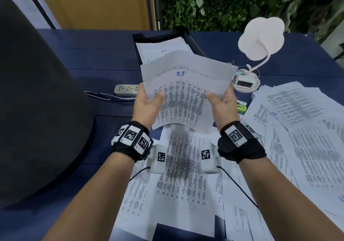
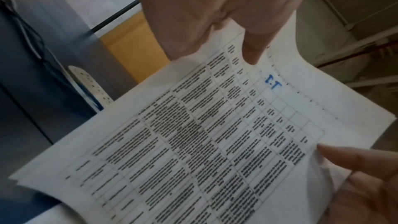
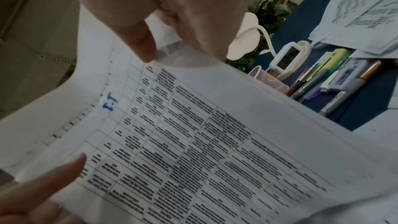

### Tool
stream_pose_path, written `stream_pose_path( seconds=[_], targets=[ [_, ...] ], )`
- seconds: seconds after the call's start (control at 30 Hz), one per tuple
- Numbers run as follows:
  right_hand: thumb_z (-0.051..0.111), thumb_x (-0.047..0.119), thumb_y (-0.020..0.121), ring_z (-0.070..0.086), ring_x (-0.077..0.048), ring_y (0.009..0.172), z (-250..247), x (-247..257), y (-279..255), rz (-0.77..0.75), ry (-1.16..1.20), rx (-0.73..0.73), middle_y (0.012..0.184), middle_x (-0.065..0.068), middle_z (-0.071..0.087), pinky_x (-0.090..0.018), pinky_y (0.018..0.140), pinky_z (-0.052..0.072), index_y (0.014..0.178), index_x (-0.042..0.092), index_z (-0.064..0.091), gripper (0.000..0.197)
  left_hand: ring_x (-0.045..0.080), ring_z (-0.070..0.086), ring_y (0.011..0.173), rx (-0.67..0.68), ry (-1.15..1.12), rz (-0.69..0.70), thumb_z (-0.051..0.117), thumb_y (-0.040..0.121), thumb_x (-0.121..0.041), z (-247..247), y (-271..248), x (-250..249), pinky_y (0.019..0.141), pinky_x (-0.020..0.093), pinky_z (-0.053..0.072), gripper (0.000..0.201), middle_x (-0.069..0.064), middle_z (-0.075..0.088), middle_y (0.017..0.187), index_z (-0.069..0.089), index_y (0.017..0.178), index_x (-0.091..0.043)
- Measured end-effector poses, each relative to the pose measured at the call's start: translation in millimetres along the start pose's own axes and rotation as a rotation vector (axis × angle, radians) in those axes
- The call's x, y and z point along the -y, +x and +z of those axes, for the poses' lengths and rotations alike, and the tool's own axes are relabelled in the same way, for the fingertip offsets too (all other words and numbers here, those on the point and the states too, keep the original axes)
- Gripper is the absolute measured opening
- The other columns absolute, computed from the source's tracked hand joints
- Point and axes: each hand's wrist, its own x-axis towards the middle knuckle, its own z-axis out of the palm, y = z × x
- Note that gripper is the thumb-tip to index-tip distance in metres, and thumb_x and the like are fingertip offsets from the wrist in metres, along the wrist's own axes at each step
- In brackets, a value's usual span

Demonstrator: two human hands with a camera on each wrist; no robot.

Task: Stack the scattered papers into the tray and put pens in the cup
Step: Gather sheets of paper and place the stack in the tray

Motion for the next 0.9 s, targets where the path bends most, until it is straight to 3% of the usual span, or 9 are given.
stream_pose_path(
  seconds=[0.1, 0.23, 0.33, 0.47, 0.57, 0.67, 0.8, 0.9],
  targets=[
    [0.051, -0.004, 0.089, 0.063, -0.011, 0.104, 1, 3, 0, -0.006, -0.007, 0.005, 0.117, -0.002, 0.064, -0.031, 0.097, 0.048, 0.120, 0.019, 0.047, 0.039, 0.018, 0.060, 0.114, -0.015, 0.000, 0.025, 0.056, 0.092, -0.003, 2, 4, 1, 0.105, 0.046, 0.042, 0.031, 0.005, 0.063, 0.120, 0.050, 0.118, -0.019],
    [0.047, -0.008, 0.089, 0.060, 0.002, 0.094, -6, 2, -1, -0.055, -0.053, -0.060, 0.112, 0.003, 0.061, -0.010, 0.085, 0.048, 0.124, 0.011, 0.047, 0.039, 0.015, 0.063, 0.107, -0.017, -0.025, 0.055, 0.056, 0.091, 0.000, 2, 6, -4, 0.102, 0.040, 0.046, 0.028, 0.000, 0.065, 0.112, 0.051, 0.109, -0.021],
    [0.046, -0.008, 0.087, 0.061, -0.008, 0.100, -10, -2, -1, 0.002, -0.086, -0.013, 0.115, 0.001, 0.061, -0.020, 0.090, 0.049, 0.121, 0.021, 0.042, 0.046, 0.010, 0.062, 0.108, 0.032, 0.031, 0.015, 0.059, 0.089, -0.001, -1, 7, 0, 0.100, 0.034, 0.047, 0.033, -0.001, 0.065, 0.114, 0.051, 0.117, -0.015],
    [0.051, 0.000, 0.088, 0.060, -0.019, 0.101, -15, -23, 1, 0.087, -0.218, 0.004, 0.112, -0.001, 0.062, -0.037, 0.091, 0.050, 0.127, 0.012, 0.044, 0.041, 0.010, 0.061, 0.111, 0.035, 0.090, 0.010, 0.057, 0.092, -0.006, -4, 4, 4, 0.098, 0.029, 0.048, 0.037, -0.001, 0.066, 0.118, 0.051, 0.129, -0.005],
    [0.055, 0.009, 0.091, 0.061, -0.019, 0.100, -21, -36, -1, 0.091, -0.287, -0.016, 0.109, -0.001, 0.065, -0.044, 0.095, 0.049, 0.118, 0.013, 0.055, 0.027, 0.016, 0.062, 0.112, 0.016, 0.067, 0.040, 0.057, 0.091, -0.003, -6, 7, 1, 0.098, 0.032, 0.048, 0.037, 0.007, 0.064, 0.121, 0.051, 0.128, -0.002],
    [0.052, 0.004, 0.092, 0.060, -0.017, 0.099, -26, -47, -4, 0.091, -0.260, -0.034, 0.108, -0.002, 0.065, -0.039, 0.095, 0.048, 0.116, 0.006, 0.058, 0.025, 0.014, 0.062, 0.109, 0.030, 0.146, 0.017, 0.061, 0.090, -0.009, -11, 8, 6, 0.096, 0.030, 0.049, 0.039, 0.003, 0.065, 0.119, 0.050, 0.127, -0.005],
    [0.051, 0.004, 0.093, 0.060, -0.025, 0.107, -36, -71, -14, 0.268, -0.267, 0.035, 0.115, -0.006, 0.064, -0.041, 0.099, 0.046, 0.113, 0.014, 0.058, 0.023, 0.013, 0.060, 0.108, 0.122, 0.461, -0.065, 0.060, 0.091, -0.027, -23, 2, 33, 0.095, 0.032, 0.048, 0.034, -0.004, 0.063, 0.119, 0.053, 0.123, -0.018],
    [0.048, 0.008, 0.094, 0.058, -0.028, 0.102, -51, -91, -28, 0.435, -0.392, 0.075, 0.117, -0.016, 0.061, -0.033, 0.087, 0.044, 0.116, 0.006, 0.056, 0.024, 0.022, 0.063, 0.099, 0.160, 0.651, -0.183, 0.055, 0.093, -0.032, -38, -7, 66, 0.092, 0.043, 0.050, 0.023, 0.002, 0.066, 0.111, 0.056, 0.111, -0.018]
  ],
)
